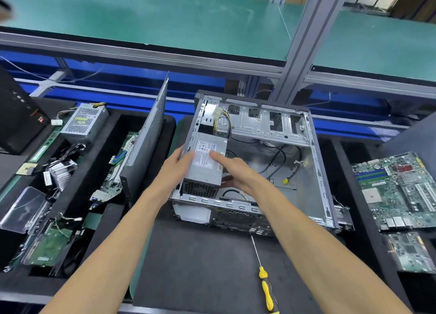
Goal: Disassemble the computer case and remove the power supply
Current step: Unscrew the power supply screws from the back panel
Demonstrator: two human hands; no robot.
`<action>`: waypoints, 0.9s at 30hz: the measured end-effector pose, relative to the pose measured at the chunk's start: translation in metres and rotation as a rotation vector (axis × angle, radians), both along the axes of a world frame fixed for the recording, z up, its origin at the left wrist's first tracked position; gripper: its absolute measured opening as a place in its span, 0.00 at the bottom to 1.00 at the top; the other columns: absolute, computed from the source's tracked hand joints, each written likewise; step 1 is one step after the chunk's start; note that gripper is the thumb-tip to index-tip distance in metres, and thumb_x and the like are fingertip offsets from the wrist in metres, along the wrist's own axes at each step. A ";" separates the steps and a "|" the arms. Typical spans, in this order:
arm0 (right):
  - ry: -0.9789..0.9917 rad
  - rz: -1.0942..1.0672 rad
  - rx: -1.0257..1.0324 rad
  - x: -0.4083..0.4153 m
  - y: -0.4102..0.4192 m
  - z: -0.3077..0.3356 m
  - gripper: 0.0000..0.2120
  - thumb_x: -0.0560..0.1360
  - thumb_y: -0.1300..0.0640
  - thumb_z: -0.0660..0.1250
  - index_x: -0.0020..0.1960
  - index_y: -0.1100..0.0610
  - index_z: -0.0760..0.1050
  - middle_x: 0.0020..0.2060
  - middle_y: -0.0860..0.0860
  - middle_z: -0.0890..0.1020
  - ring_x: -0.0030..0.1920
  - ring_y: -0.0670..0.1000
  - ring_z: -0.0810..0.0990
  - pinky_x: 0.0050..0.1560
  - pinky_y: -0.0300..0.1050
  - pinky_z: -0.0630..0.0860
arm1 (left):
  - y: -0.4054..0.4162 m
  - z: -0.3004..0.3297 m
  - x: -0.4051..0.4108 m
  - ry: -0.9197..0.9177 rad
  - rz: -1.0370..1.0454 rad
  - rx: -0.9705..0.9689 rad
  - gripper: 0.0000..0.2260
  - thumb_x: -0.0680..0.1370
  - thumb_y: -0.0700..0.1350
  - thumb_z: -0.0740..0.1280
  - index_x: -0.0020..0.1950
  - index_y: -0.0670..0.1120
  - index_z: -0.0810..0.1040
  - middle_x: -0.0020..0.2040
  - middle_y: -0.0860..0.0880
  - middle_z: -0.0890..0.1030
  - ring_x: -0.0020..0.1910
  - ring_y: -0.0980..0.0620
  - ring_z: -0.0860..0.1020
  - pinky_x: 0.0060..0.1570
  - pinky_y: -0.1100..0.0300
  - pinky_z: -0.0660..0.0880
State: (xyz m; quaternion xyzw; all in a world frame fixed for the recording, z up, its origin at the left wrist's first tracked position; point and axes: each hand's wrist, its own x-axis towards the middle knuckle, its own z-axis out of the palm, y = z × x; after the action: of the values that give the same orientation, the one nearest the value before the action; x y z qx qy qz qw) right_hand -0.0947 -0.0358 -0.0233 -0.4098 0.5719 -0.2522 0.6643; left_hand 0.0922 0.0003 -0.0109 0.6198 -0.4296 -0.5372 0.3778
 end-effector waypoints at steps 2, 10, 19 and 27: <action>0.008 -0.024 -0.022 0.001 0.002 -0.001 0.26 0.70 0.37 0.75 0.57 0.57 0.83 0.46 0.54 0.87 0.41 0.53 0.85 0.38 0.46 0.81 | 0.001 0.000 0.000 -0.013 -0.019 -0.024 0.19 0.78 0.55 0.69 0.69 0.60 0.71 0.55 0.62 0.82 0.46 0.67 0.82 0.36 0.73 0.77; 0.160 0.031 -0.112 0.005 0.004 -0.005 0.32 0.70 0.29 0.68 0.57 0.55 0.83 0.51 0.48 0.87 0.55 0.50 0.84 0.57 0.47 0.77 | -0.007 -0.003 0.007 0.031 0.020 0.032 0.27 0.71 0.54 0.78 0.68 0.56 0.74 0.55 0.53 0.84 0.45 0.56 0.85 0.39 0.60 0.82; 0.085 -0.040 -0.087 0.012 -0.003 -0.004 0.32 0.73 0.30 0.67 0.66 0.51 0.76 0.55 0.45 0.84 0.55 0.46 0.82 0.50 0.42 0.75 | -0.008 -0.009 0.001 0.008 0.021 0.016 0.31 0.70 0.57 0.78 0.69 0.56 0.71 0.57 0.55 0.83 0.47 0.58 0.85 0.45 0.61 0.82; 0.083 -0.118 -0.014 0.010 -0.008 -0.005 0.24 0.80 0.35 0.55 0.59 0.49 0.80 0.49 0.53 0.85 0.49 0.55 0.85 0.49 0.54 0.85 | -0.005 -0.001 -0.002 -0.219 -0.038 -0.019 0.27 0.77 0.61 0.68 0.73 0.54 0.68 0.65 0.53 0.79 0.58 0.56 0.80 0.54 0.58 0.77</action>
State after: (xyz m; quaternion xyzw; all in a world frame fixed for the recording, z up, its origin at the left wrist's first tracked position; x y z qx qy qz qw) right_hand -0.0849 -0.0441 -0.0281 -0.3899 0.6204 -0.2778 0.6212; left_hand 0.0898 -0.0048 -0.0118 0.6629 -0.4852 -0.4690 0.3242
